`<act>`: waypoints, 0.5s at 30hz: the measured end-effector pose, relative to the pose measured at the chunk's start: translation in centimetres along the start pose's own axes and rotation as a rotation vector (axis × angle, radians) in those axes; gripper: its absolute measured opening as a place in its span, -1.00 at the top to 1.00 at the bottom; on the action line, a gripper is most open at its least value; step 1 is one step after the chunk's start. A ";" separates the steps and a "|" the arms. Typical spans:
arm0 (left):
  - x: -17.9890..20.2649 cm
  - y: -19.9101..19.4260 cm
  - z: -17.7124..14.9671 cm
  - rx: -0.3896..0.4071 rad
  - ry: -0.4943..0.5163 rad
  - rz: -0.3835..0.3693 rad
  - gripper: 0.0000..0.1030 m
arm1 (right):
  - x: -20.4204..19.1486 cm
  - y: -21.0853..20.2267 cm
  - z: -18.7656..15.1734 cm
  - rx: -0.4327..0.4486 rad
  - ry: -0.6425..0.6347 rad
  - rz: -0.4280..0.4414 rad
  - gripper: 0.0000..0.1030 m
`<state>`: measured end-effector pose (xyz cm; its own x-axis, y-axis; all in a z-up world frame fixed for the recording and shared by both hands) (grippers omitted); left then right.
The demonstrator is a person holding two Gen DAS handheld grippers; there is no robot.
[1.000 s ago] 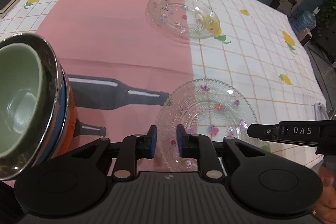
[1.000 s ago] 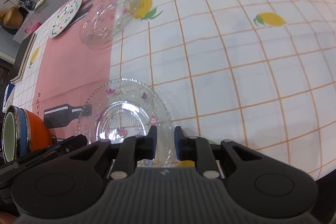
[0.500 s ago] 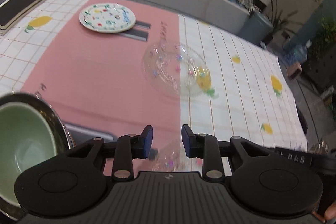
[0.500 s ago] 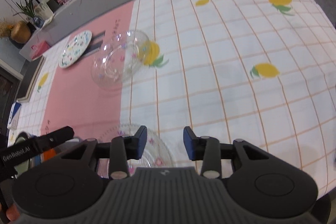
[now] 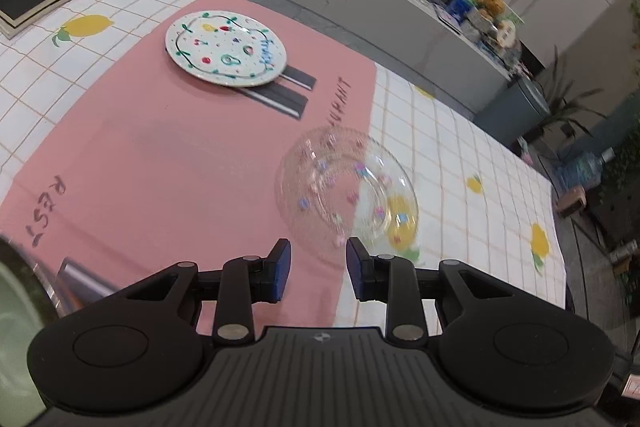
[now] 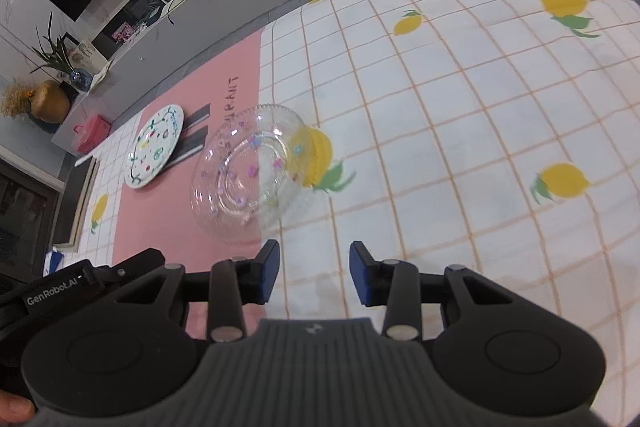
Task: Organize plates and bowls
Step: 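Move both grippers to the second clear glass plate and grip its rim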
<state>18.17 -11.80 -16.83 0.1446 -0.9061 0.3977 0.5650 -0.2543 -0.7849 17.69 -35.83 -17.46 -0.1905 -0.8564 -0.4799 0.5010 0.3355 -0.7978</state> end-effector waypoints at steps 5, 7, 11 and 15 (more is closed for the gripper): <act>-0.7 2.2 1.9 0.019 -0.056 0.036 0.26 | -0.3 2.5 2.2 -0.012 -0.011 0.000 0.26; -1.0 3.1 2.2 0.006 -0.087 0.050 0.26 | -0.5 3.5 3.0 -0.014 -0.018 0.000 0.26; -1.6 4.5 3.0 0.019 -0.127 0.050 0.26 | -0.6 5.3 4.2 -0.027 -0.021 0.000 0.26; -2.5 6.0 3.6 0.010 -0.155 0.062 0.26 | -0.2 6.7 5.2 -0.027 -0.011 -0.008 0.26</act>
Point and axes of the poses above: each gripper's, at about its wrist camera, not at the fingertips, and y roughly the way its jaws point, x to its right, z to its top, the point moved 10 cm from there along y, roughly the way its jaws point, and after that the axes turned 1 degree about z, right-handed, at the moved point
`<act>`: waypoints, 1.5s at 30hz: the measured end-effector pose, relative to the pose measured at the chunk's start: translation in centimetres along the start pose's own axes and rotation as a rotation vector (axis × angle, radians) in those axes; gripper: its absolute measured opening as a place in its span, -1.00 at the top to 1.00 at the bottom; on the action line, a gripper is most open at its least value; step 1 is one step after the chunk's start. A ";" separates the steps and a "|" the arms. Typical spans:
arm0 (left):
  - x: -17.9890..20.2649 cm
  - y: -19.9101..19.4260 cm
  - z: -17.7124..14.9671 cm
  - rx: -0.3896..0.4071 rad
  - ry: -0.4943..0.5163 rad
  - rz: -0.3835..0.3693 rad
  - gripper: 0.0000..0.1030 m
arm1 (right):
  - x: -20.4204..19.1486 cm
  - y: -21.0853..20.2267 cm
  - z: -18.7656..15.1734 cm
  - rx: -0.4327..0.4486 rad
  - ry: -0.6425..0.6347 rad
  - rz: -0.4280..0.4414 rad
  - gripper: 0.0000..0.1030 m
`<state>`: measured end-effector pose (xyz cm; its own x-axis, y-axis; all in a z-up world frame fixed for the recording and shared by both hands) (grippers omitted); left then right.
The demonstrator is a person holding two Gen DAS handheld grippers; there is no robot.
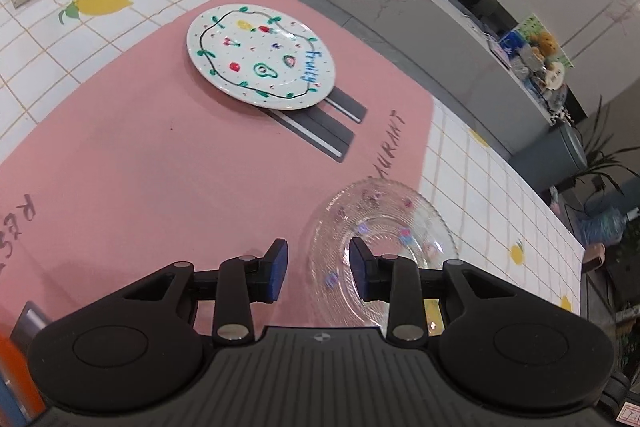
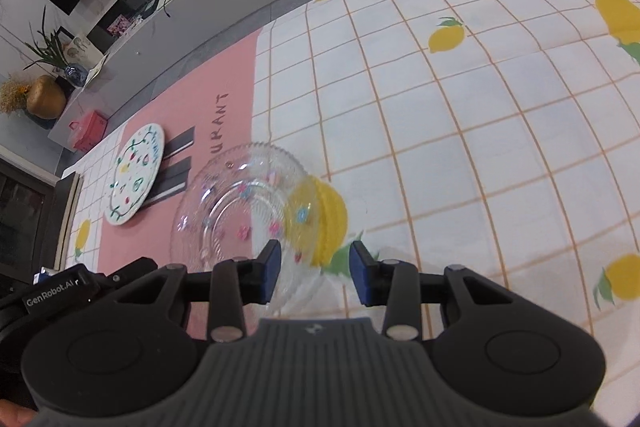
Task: Organize plates and bowls
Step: 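Move both grippers to the second clear glass plate and grip its rim, then lift and carry the second glass plate with both grippers toward the bowl stack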
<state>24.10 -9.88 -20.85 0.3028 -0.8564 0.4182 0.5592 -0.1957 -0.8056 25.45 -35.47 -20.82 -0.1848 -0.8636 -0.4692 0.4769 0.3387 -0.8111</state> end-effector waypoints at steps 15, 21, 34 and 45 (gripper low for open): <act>-0.1 2.7 0.0 -0.020 -0.034 -0.036 0.34 | -0.4 2.7 1.0 -0.005 0.027 0.027 0.55; 0.0 3.0 0.0 -0.025 -0.015 -0.031 0.76 | -0.4 3.1 1.2 0.002 0.025 0.012 0.83; 0.0 0.5 -0.6 -0.008 -0.005 -0.029 0.86 | -0.9 0.7 0.5 -0.014 0.032 0.040 0.89; 0.4 -3.0 -3.3 -0.003 0.046 -0.054 0.86 | 0.6 -2.9 -3.1 -0.004 0.093 0.061 0.88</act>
Point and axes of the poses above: each gripper's, at about its wrist camera, not at the fingertips, and y roughly the way its jaws point, x to its right, z to its top, the point moved 10 cm from there along y, roughly the way its jaws point, and after that the axes turned 1 degree about z, right-handed, at the moved point
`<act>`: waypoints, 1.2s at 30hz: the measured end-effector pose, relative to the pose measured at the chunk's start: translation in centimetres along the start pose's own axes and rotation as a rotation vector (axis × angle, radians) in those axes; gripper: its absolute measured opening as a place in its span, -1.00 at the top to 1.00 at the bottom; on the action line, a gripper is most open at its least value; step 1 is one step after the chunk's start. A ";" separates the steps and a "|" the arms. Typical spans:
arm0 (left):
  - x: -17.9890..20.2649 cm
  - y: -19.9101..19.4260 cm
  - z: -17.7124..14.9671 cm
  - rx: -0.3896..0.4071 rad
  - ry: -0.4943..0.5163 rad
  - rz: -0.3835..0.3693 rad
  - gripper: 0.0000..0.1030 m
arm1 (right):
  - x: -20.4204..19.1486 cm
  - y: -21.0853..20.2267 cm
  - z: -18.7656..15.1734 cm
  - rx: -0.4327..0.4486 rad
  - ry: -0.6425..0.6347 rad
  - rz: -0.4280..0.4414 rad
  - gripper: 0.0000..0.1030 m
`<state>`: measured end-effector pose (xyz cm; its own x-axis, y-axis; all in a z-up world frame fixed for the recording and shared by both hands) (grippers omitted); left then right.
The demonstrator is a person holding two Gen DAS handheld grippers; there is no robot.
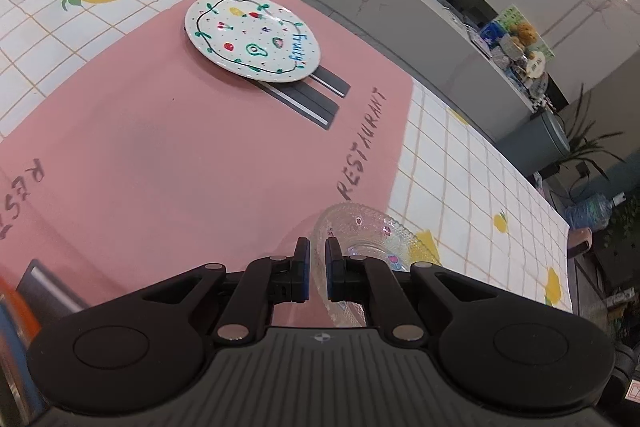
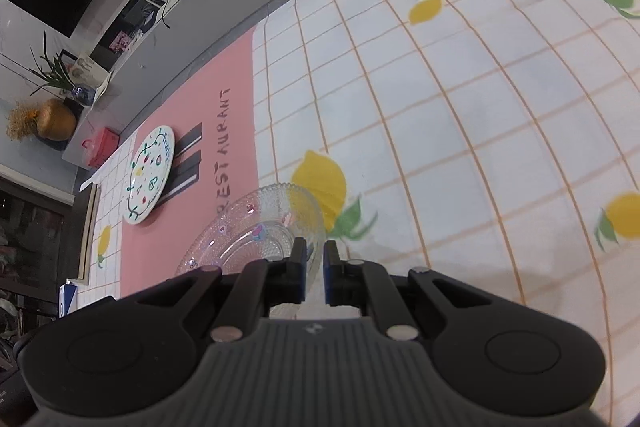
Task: Organize plates and bowls
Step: 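Lift and carry the second glass plate with both grippers toward the bowl stack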
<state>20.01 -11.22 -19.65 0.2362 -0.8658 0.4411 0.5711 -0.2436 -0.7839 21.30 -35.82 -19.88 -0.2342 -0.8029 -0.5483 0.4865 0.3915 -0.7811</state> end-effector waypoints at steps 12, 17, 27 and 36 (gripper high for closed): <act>-0.1 -5.6 -4.1 -0.021 0.065 -0.057 0.86 | 0.3 -6.1 -4.7 0.036 -0.022 0.017 0.89; -0.9 -7.9 -6.1 -0.043 0.086 -0.081 0.86 | 0.6 -8.0 -7.5 0.031 -0.020 0.024 0.88; -2.5 -9.2 -9.4 -0.090 0.121 -0.102 0.86 | 2.2 -9.3 -11.8 0.004 -0.007 -0.004 0.88; -3.2 -8.5 -11.0 -0.111 0.155 -0.087 0.85 | 3.3 -8.6 -13.1 -0.012 -0.007 -0.051 0.87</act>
Point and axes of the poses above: each gripper's, at about its wrist camera, not at the fingertips, and y roughly the way its jaws point, x to its right, z to its top, the point moved 10 cm from there along y, roughly the way its jaws point, and after that the axes turned 1 degree about z, right-handed, at the moved point
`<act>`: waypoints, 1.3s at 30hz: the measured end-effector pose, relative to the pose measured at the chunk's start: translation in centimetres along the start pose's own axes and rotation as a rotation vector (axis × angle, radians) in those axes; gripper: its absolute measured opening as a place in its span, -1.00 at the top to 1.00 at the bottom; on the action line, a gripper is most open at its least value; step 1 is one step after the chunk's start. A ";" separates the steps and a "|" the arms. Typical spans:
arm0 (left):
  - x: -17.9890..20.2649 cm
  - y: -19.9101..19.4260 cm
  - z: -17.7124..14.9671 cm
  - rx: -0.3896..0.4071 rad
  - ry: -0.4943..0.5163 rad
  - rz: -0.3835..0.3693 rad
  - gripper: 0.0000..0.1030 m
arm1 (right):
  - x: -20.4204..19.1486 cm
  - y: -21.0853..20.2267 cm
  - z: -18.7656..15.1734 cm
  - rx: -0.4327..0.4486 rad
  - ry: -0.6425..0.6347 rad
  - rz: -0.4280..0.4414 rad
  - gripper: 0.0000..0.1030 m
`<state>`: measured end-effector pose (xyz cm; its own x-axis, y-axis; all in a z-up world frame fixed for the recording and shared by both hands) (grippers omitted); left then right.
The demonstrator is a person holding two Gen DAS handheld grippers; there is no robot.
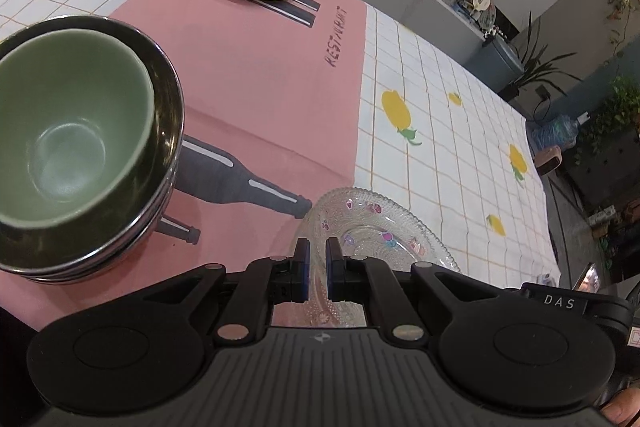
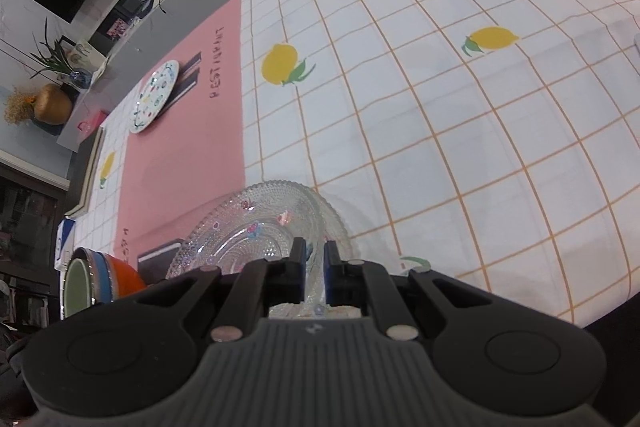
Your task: Organize plates and bowls
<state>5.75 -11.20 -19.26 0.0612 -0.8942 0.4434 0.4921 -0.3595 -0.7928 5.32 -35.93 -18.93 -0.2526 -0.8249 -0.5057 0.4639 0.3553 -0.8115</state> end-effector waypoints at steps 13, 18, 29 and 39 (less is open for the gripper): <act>-0.4 0.9 -1.4 -0.029 0.070 0.055 0.86 | -0.1 0.7 -0.9 0.010 -0.105 -0.080 0.88; -0.3 1.2 -1.5 -0.030 0.092 0.065 0.86 | -0.2 1.0 -0.8 0.017 -0.150 -0.115 0.88; -0.3 1.4 -1.6 -0.028 0.130 0.088 0.88 | -0.7 1.4 -1.1 0.032 -0.266 -0.198 0.89; -0.3 0.9 -1.1 0.002 0.146 0.103 0.85 | -1.0 0.8 -0.7 0.063 -0.277 -0.182 0.79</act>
<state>5.20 -11.53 -20.64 -0.0155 -0.9556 0.2944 0.4911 -0.2637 -0.8302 5.37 -34.52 -19.28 -0.0993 -0.9635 -0.2486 0.4861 0.1710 -0.8570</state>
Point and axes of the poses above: each gripper's, at about its wrist camera, not at the fingertips, and y roughly the way its jaws point, x to its right, z to its top, the point moved 10 cm from there along y, roughly the way its jaws point, and after that the axes turned 1 degree about z, right-handed, at the moved point
